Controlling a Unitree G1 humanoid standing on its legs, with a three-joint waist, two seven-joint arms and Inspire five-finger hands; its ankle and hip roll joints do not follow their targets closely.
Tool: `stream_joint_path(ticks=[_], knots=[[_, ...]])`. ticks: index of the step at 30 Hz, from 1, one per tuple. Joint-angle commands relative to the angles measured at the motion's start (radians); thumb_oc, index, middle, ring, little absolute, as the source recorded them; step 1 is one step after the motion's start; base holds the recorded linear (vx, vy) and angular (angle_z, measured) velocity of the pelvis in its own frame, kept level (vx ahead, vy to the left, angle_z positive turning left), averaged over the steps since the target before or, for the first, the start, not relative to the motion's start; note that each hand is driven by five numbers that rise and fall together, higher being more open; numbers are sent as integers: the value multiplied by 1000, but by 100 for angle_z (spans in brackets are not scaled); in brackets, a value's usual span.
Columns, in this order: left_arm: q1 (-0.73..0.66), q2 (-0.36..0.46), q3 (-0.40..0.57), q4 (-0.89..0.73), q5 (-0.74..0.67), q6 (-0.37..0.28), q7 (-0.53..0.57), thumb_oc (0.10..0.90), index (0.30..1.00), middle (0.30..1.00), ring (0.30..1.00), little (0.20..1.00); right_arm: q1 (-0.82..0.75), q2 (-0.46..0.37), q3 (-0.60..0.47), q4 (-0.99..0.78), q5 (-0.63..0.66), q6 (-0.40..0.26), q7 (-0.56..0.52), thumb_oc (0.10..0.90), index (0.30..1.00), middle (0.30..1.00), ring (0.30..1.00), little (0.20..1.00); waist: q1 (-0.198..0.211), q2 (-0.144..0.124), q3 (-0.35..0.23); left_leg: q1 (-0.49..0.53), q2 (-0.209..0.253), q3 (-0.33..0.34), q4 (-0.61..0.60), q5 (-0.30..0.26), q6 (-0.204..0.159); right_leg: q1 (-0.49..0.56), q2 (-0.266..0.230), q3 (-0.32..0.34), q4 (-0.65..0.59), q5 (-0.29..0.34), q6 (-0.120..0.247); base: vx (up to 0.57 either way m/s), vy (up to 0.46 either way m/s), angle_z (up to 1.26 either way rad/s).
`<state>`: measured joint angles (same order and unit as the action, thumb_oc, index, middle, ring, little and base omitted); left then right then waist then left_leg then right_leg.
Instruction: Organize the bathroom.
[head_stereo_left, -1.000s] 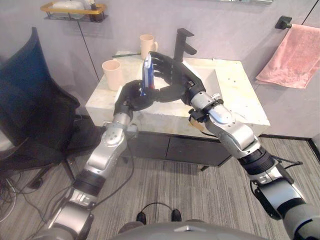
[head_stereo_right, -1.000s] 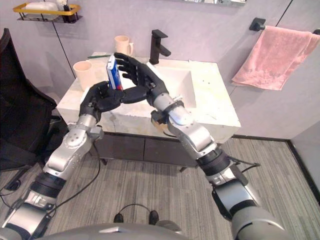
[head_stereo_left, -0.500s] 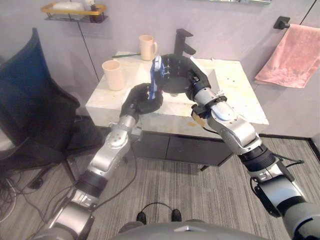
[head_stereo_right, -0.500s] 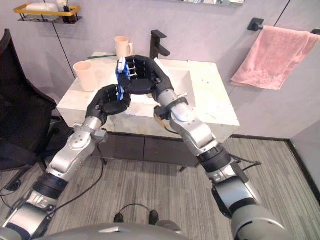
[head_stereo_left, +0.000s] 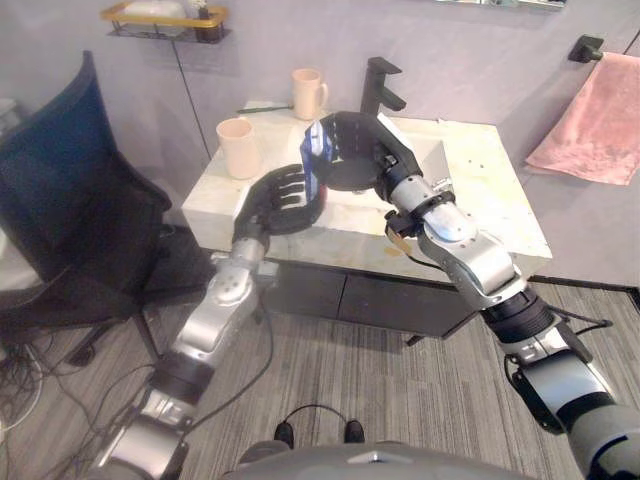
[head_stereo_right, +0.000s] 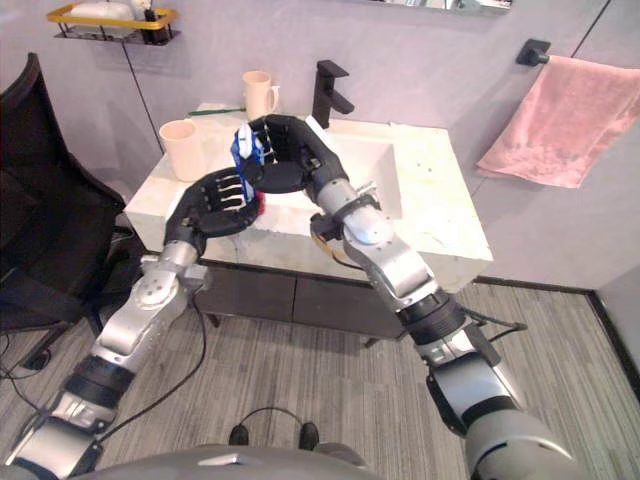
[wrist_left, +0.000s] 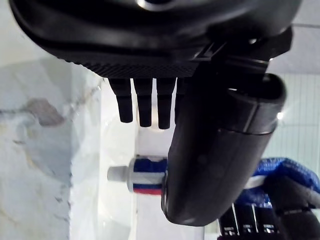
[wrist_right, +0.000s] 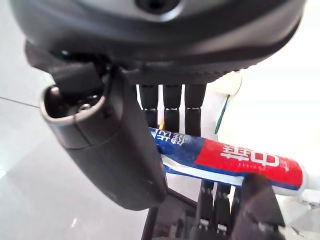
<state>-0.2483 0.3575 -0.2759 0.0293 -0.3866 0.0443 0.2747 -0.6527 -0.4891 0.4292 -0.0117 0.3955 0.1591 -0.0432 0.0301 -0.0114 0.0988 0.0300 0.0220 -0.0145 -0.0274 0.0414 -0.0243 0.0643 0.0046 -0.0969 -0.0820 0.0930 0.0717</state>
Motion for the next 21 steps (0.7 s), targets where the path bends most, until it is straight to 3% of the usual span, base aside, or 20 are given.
stream_joint_path(ticks=[1, 4, 6, 7, 9, 11, 14, 18, 21], knots=[[29, 90, 124, -82, 68, -125, 34, 800, 900, 900, 900, 900, -206, 16, -77, -81, -43, -238, -35, 400, 300, 300, 300, 300, 62, -82, -39, -61, -78, 17, 296, 6, -16, 29, -23, -7, -5, -9, -59, -9, -28, 53], [101, 114, 179, -97, 72, -136, 10, 800, 900, 900, 900, 900, -221, -19, -84, -74, -75, -263, -60, 400, 300, 300, 300, 300, 98, -94, -5, -148, -82, 13, 391, 22, -21, 53, -36, -35, -5, -11, -66, 62, 21, 71], [151, 117, 208, -98, 38, -141, -22, 800, 900, 900, 900, 900, -234, -19, -84, -59, -99, -268, -69, 400, 300, 300, 300, 300, 110, -92, -2, -142, -56, 37, 308, 22, -20, 59, -40, -52, -5, -19, -60, 162, 120, 51], [170, 120, 221, -100, 28, -144, -25, 800, 900, 900, 900, 900, -244, -19, -77, -51, -111, -274, -86, 400, 300, 300, 300, 300, 114, -82, -5, -129, -34, 51, 209, 39, -24, 66, -35, -66, -5, -29, -56, 223, 178, 49], [194, 124, 235, -106, 11, -142, -33, 800, 900, 900, 900, 900, -262, -22, -68, -46, -127, -271, -106, 400, 300, 300, 300, 300, 125, -73, -7, -123, -5, 54, 89, 92, -33, 82, -30, -74, -5, -44, -54, 236, 157, 60], [224, 122, 242, -116, 5, -144, -44, 800, 900, 900, 900, 900, -281, -40, -64, -41, -164, -282, -133, 400, 300, 300, 300, 300, 144, -64, -5, -138, 26, 40, -20, 182, -55, 105, -28, -83, -5, -54, -51, 300, 170, 57], [266, 128, 242, -114, 12, -157, -74, 800, 900, 900, 900, 900, -294, -89, -72, -30, -170, -323, -165, 400, 300, 300, 300, 300, 159, -58, -4, -178, 40, 23, -49, 241, -78, 139, -32, -98, -5, -64, -46, 293, 188, 18], [292, 142, 240, -110, 8, -163, -92, 800, 900, 900, 900, 900, -307, -119, -84, 16, -194, -393, -210, 400, 300, 300, 300, 300, 174, -64, -19, -162, 9, 5, -48, 177, -60, 176, -61, -111, -5, -83, -32, 321, 246, 2], [285, 159, 210, -116, -10, -126, -97, 800, 900, 900, 900, 900, -288, -117, -92, 19, -240, -426, -270, 400, 300, 300, 300, 300, 180, -69, -28, -140, -31, -7, -27, 128, -19, 188, -116, -120, 79, -113, 8, 298, 242, 6]])
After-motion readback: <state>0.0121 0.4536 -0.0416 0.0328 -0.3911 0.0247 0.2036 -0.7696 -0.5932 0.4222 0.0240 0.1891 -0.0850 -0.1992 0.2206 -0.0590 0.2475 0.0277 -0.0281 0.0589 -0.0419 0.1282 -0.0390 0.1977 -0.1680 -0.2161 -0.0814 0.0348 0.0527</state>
